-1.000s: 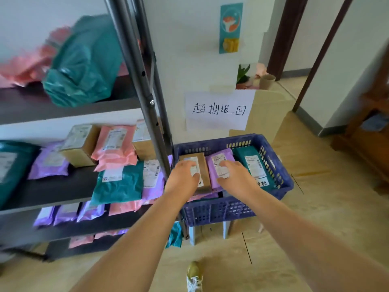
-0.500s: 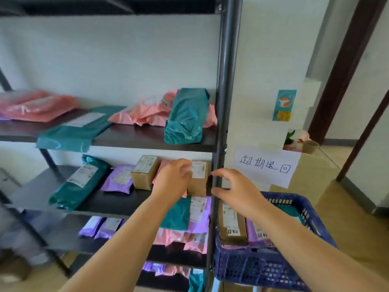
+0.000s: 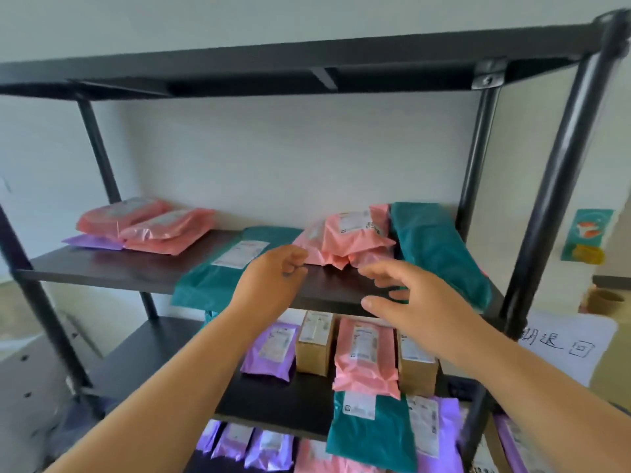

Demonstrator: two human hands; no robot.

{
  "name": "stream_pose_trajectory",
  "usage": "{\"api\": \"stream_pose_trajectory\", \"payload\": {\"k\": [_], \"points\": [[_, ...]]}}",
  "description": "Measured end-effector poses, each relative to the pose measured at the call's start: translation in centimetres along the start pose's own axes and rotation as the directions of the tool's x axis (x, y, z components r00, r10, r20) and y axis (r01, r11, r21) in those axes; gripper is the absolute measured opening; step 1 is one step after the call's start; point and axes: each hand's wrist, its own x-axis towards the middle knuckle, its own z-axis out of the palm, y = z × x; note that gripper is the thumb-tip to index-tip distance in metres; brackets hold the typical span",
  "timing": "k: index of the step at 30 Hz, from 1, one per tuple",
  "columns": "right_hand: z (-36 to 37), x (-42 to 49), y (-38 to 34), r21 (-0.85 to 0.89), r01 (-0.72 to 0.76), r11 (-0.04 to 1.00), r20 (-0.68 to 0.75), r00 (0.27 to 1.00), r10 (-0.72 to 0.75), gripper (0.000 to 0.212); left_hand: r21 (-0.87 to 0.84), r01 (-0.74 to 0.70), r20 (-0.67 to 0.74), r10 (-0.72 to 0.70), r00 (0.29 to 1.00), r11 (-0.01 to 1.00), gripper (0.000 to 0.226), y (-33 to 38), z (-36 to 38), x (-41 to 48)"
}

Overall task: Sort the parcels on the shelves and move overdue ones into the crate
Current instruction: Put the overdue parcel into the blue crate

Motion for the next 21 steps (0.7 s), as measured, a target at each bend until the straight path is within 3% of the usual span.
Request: {"api": "stream_pose_trajectory", "payload": {"k": [5, 10, 14, 21], "points": [[3.7, 4.8, -3.2, -0.022, 0.000, 1.000, 0.015, 1.000, 0.000, 0.040, 0.106, 0.019, -0.020, -0.017, 1.000, 0.994, 0.030, -4.4, -4.9, 3.4], [7.8, 9.6, -4.6, 0.005, -0.018, 1.000, 0.091, 0.996, 0.017, 0.025, 0.209, 0.072, 0.011, -0.076, 0.997, 0.975, 0.034, -8.2, -7.7, 6.5], [11.1, 13.9, -4.4, -0.034, -0.015, 0.999, 0.130, 0.991, 0.019, 0.044, 0.270, 0.139, 0.022, -0.150, 0.988, 0.953, 0.038, -10.3, -8.6, 8.5], [14.6, 18.0, -3.9, -0.212, 0.024, 0.977, 0.211, 0.977, 0.021, 0.049, 0.406, 0.196, 0.017, -0.222, 0.975, 0.893, 0.045, -12.5, -8.0, 10.8]]}}
